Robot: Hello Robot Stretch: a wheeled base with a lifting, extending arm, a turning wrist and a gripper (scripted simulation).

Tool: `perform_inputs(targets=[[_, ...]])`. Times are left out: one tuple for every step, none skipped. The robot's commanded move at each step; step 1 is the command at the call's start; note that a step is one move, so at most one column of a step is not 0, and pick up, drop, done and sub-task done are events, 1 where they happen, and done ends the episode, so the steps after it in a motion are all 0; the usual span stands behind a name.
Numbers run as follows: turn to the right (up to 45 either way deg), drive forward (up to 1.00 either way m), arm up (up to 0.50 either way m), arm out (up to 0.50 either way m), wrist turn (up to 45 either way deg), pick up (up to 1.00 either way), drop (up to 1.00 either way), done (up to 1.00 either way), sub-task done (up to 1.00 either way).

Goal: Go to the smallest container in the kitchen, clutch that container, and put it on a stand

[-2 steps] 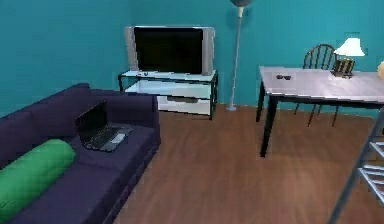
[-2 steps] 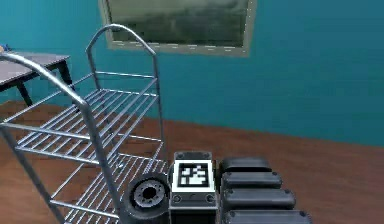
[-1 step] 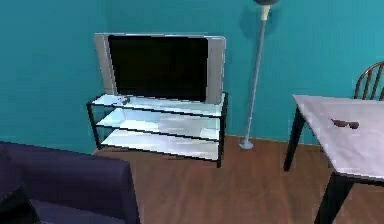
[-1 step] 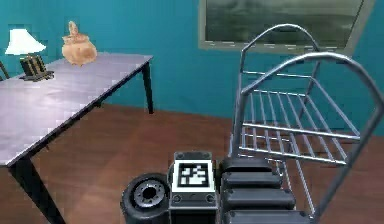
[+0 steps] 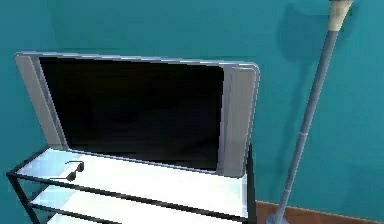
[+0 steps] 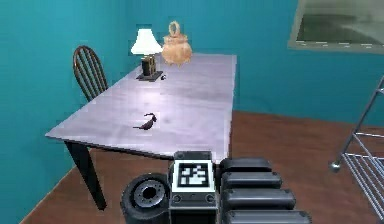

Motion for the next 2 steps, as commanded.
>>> perform_inputs(targets=[[3.0, 0.00, 0.00, 0.00, 0.0, 0.00, 0.00, 0.00, 0.00], [0.0, 0.10, 0.00, 0.00, 0.0, 0.00, 0.00, 0.00, 0.00]])
